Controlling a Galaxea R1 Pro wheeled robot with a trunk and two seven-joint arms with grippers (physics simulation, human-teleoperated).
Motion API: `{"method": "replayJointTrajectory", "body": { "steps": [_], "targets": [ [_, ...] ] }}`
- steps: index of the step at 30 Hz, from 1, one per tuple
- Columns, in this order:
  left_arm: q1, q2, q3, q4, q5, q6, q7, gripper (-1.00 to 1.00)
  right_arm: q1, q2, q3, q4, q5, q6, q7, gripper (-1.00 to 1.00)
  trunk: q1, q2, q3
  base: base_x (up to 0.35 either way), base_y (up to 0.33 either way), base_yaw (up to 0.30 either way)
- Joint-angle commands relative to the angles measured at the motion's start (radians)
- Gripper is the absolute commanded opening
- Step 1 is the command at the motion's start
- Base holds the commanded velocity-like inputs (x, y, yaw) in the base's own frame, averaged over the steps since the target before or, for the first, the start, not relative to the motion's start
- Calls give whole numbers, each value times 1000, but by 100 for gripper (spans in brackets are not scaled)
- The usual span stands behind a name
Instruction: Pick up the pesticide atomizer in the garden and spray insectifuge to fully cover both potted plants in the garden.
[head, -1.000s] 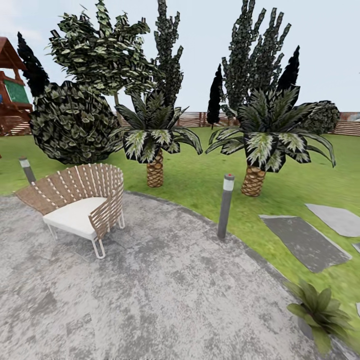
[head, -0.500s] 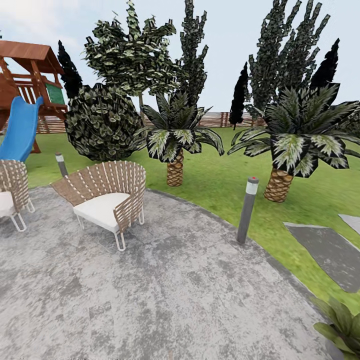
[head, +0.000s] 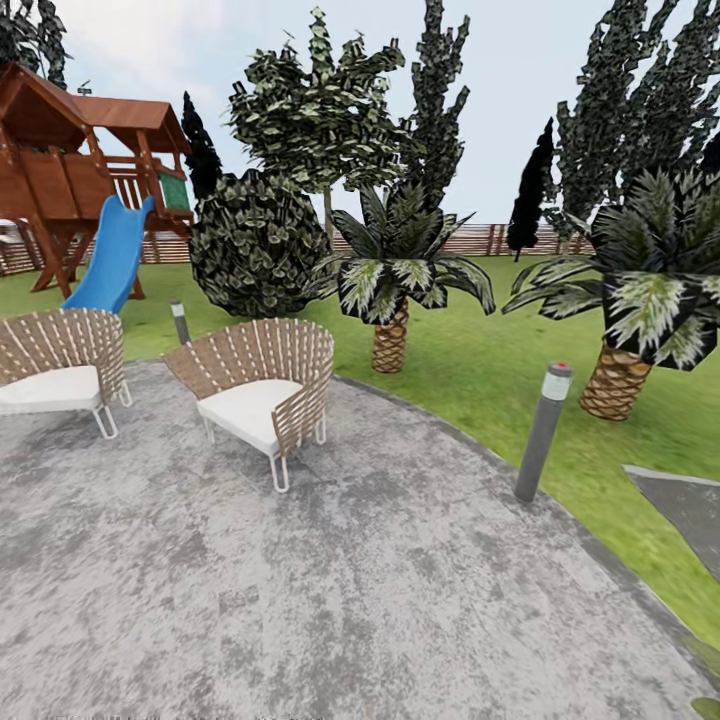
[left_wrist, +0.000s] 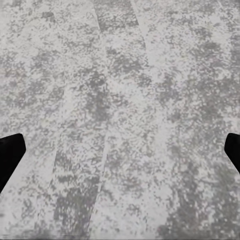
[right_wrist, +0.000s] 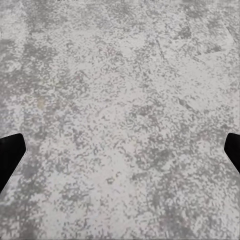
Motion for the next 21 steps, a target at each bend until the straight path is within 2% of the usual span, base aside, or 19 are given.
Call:
{"method": "replayJointTrajectory", "body": {
  "steps": [1, 8, 17, 21],
  "targets": [
    [-1, 0, -2, 1, 5, -3, 1, 100, 0, 0, 0, 0, 1, -3, -1, 100, 0, -1, -1, 0, 0, 281],
    [-1, 0, -2, 1, 5, -4, 1, 100, 0, 0, 0, 0, 1, -3, -1, 100, 0, -1, -1, -53, -19, 281],
    [0, 0, -2, 1, 5, -4, 1, 100, 0, 0, 0, 0, 1, -2, -1, 100, 0, -1, -1, -267, -168, 281],
    [0, 1, -2, 1, 5, -4, 1, 100, 0, 0, -1, 0, 1, -2, -1, 100, 0, -1, -1, -309, -60, 281]
  ]
}}
